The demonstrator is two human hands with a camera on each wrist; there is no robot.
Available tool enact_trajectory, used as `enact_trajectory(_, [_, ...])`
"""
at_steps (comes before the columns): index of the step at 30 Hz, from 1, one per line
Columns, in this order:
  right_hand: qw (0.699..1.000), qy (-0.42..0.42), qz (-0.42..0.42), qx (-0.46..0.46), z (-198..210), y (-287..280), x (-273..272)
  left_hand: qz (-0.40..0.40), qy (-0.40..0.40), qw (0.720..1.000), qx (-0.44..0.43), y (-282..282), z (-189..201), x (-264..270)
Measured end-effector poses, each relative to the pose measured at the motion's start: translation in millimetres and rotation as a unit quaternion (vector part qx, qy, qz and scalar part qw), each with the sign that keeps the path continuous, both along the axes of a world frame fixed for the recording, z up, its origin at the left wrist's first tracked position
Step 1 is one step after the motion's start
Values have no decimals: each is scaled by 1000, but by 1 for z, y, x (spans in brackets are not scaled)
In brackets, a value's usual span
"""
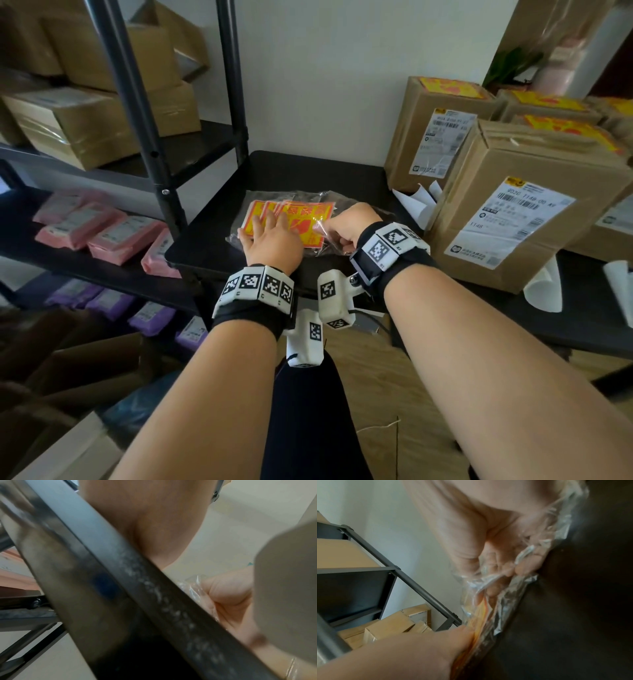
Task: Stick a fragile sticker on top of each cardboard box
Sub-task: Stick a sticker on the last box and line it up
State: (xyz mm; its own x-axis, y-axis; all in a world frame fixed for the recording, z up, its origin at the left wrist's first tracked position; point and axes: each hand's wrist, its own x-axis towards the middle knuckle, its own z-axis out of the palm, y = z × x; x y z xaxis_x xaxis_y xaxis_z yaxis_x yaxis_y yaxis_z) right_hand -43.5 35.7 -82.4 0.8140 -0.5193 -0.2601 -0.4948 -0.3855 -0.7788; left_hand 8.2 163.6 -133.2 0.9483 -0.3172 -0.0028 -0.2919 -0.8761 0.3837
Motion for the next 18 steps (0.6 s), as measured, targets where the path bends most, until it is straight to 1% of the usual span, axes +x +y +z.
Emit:
enact_trajectory(3, [999,17,8,-40,0,3,1,-3,6,1000,-9,1,1,0])
enact_trajectory(5, [998,25,0,-62,0,5,2,4,8,999,-33,2,3,-3])
enact_trajectory(8, [999,-12,-27,-20,2,3,-2,31,34,992,-115,2,7,-9])
enact_trajectory(9, [999,-24,-32,-14,3,0,-6,27,35,992,-121,2,7,-9])
enact_trajectory(14, [990,-119,-74,7,9,-13,-21,3,45,998,-53,2,9,-1])
enact_trajectory(18, [972,-214,-101,-6,14,-11,-37,2,41,999,-18,-2,14,-3])
